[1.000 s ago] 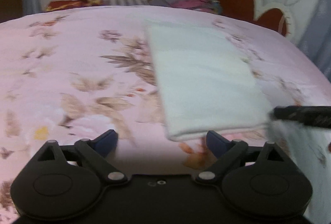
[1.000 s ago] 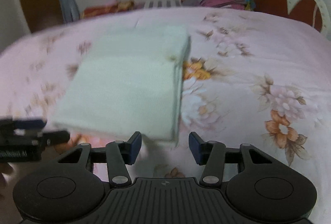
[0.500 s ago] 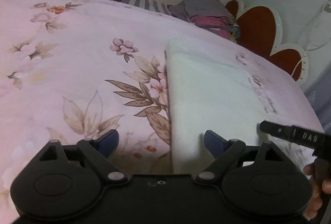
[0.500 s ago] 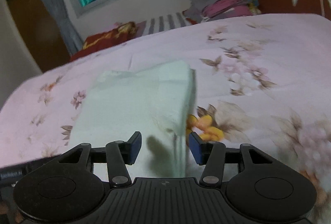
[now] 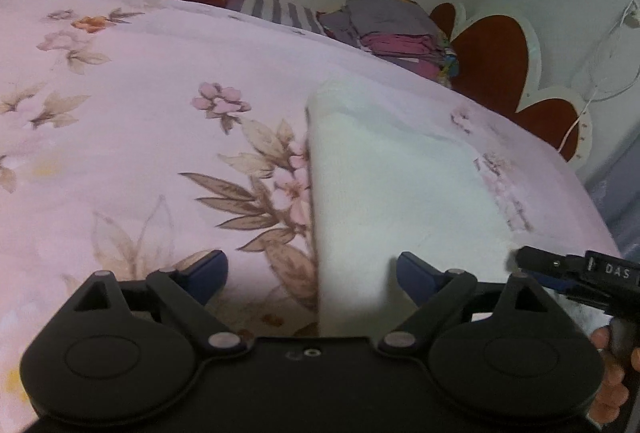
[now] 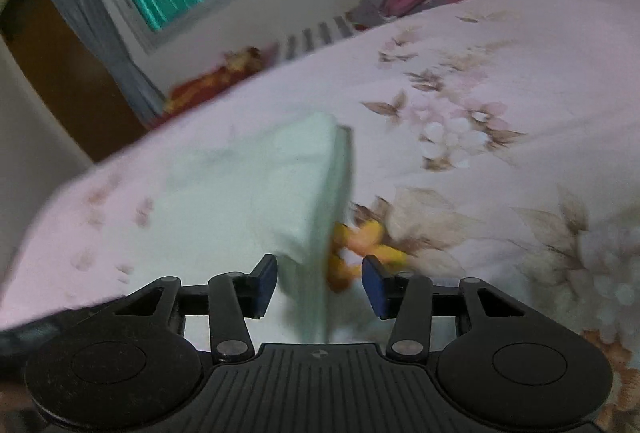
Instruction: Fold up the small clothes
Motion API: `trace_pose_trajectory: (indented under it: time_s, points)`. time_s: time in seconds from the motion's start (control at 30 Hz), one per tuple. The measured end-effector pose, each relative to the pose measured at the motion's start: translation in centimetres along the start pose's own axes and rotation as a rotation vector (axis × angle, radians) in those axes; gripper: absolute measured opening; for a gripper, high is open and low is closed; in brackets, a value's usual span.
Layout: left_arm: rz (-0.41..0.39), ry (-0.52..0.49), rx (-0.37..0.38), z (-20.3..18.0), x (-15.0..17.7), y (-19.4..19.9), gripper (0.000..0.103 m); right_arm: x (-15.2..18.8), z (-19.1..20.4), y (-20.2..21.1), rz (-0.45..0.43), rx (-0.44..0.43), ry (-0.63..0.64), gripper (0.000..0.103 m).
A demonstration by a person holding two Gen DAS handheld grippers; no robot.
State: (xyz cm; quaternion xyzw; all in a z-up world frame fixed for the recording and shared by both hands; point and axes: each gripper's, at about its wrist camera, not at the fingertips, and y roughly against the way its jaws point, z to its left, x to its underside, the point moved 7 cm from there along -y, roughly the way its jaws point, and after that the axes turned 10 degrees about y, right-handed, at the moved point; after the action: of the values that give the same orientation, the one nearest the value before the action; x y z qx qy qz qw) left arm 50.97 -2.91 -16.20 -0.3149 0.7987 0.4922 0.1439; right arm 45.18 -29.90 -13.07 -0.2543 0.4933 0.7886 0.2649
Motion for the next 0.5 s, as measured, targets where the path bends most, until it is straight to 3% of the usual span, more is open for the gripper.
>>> trace_pose_trajectory:
  time_s: [0.07,0.17,0.33,0.43,0.5]
  points:
    - [0.020,0.056,0.054,-0.2,-0.5,-0.5,0.091,-0.7,-0.3,-0.9,0.031,-0.044,-0.022,0.061]
    - [0.048,0.180,0.128,0.1,-1.1,-1.2,0.088,-1.1,-1.3,-2.4,0.083,-0.125,-0.115,0.062]
    - [0.108,0.229,0.190,0.1,-1.8,-3.0,0.077,-1.1,-2.6,-4.0,0.109,-0.205,-0.222,0.062]
    - [0.127,0.243,0.184,0.0,-2.2,-4.0,0.064,-1.4,-1.6,-4.4,0.137,-0.216,-0.170,0.061]
    - [0.118,0.226,0.154,-0.4,-2.2,-4.3,0.064,-1.5,-1.1,-4.7,0.149,-0.201,-0.130,0.061]
